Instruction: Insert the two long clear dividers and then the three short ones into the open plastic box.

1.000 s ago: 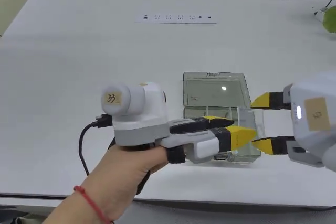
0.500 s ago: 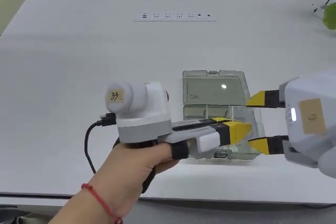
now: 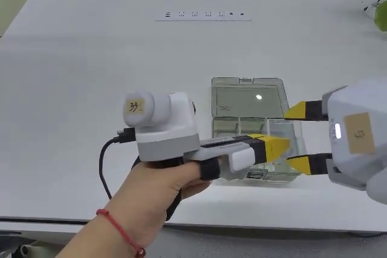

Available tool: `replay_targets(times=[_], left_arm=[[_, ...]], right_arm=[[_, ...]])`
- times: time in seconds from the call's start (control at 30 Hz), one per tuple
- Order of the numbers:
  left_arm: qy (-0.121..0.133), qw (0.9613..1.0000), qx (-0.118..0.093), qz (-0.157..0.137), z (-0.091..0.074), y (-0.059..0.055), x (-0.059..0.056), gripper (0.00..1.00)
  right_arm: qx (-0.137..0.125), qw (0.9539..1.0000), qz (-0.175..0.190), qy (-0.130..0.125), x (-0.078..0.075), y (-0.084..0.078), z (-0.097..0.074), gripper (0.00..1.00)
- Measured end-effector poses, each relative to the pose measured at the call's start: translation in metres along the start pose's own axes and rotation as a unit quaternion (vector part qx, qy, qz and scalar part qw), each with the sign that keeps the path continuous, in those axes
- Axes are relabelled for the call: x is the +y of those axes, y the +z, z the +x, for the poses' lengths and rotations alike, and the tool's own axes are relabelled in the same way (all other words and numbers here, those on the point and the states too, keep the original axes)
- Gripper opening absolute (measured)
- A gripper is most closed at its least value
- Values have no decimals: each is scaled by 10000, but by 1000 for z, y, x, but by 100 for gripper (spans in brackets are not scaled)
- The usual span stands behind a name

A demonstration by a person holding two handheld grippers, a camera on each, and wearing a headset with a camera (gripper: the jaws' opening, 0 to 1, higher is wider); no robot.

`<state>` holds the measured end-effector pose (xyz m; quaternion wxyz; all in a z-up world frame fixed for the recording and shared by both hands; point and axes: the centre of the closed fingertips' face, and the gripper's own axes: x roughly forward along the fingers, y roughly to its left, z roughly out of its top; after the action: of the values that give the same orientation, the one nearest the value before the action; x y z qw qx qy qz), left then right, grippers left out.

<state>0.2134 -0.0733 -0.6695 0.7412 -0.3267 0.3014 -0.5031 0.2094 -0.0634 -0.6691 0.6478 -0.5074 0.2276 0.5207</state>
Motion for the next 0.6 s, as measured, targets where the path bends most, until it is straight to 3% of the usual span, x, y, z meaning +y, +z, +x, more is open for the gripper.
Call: replay_targets(times=[0.1,0.2,0.33,0.47,0.5,0.57,0.6], left_arm=[[31,10000,-59,-25,0,2,1,0],[111,9999,18,125,-1,-1,5,0],[72,9982,163,572,-3,-4,4,0],[-55,9910,339,1292,-7,-8,-1,0],[-107,9881,374,1487,-8,-9,-3,0],[-231,9838,386,1735,-9,-9,-8,0],[-344,9797,391,1934,-10,-10,-12,0]], right_arm=[[-25,10000,16,-11,-1,0,0,33],[-155,9998,136,-11,-5,4,-4,34],[-537,9968,565,171,-10,11,-10,33],[-943,9886,1017,590,-14,11,-17,32],[-1058,9841,1183,796,-13,11,-19,31],[-1172,9799,1263,1004,-13,11,-22,30],[-1208,9776,1302,1132,-13,9,-23,29]])
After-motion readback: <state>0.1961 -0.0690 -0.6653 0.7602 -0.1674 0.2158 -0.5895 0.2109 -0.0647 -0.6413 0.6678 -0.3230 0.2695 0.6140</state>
